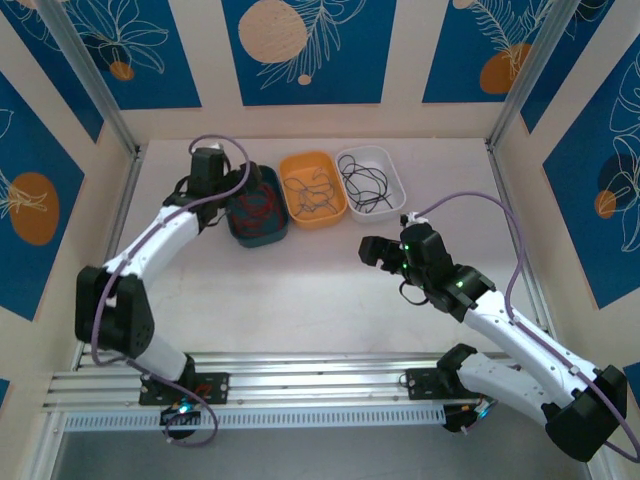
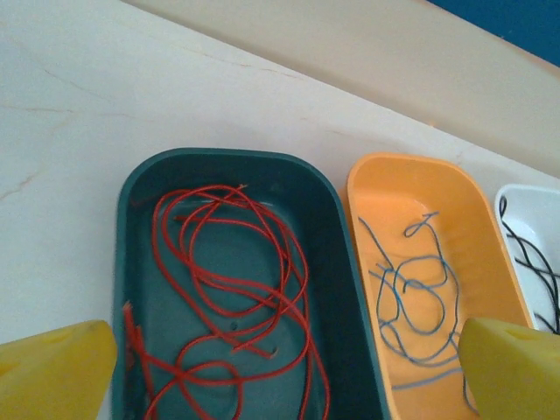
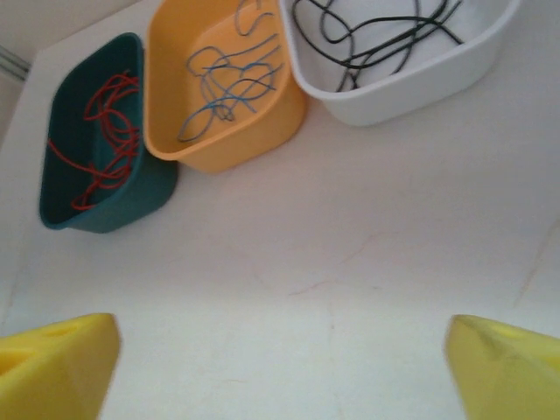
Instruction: Untangle the cables
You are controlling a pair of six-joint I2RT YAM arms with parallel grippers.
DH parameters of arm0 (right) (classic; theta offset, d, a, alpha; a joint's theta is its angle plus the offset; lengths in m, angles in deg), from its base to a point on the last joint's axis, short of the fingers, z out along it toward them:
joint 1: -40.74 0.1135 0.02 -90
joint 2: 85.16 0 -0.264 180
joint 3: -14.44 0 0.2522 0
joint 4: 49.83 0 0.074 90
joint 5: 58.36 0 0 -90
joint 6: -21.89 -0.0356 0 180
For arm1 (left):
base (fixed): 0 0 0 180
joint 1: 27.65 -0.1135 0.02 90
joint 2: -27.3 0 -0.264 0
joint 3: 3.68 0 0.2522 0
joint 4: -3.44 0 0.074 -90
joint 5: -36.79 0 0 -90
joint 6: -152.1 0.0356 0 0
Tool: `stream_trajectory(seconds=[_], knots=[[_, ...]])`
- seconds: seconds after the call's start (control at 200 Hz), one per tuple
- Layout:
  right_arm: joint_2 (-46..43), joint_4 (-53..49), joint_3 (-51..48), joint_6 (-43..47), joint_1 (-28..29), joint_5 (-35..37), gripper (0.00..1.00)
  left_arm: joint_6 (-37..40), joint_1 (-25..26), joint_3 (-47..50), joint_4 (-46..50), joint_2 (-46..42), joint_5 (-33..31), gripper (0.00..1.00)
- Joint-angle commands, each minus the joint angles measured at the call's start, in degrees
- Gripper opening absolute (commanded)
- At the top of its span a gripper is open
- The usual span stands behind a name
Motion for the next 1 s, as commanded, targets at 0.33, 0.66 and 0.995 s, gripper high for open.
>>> stream_trajectory(seconds=[0.33, 0.66, 0.995], knots=[[-1.3, -6.3, 1.7, 0.9, -7.4, 14.9, 0.99, 10.7, -0.5, 25.0, -9.3, -28.5, -7.5, 1.00], [-0.5, 3.8, -3.2, 9.9, -12.8, 19.6, 0.99, 18.2, -0.5, 42.3, -16.7, -44.4, -16.9, 1.00], [6.4, 18.3, -7.6, 21.3, -17.6, 16.8, 0.99, 21.3, -5.6, 50.5, -28.6, -41.1, -14.0, 1.00]])
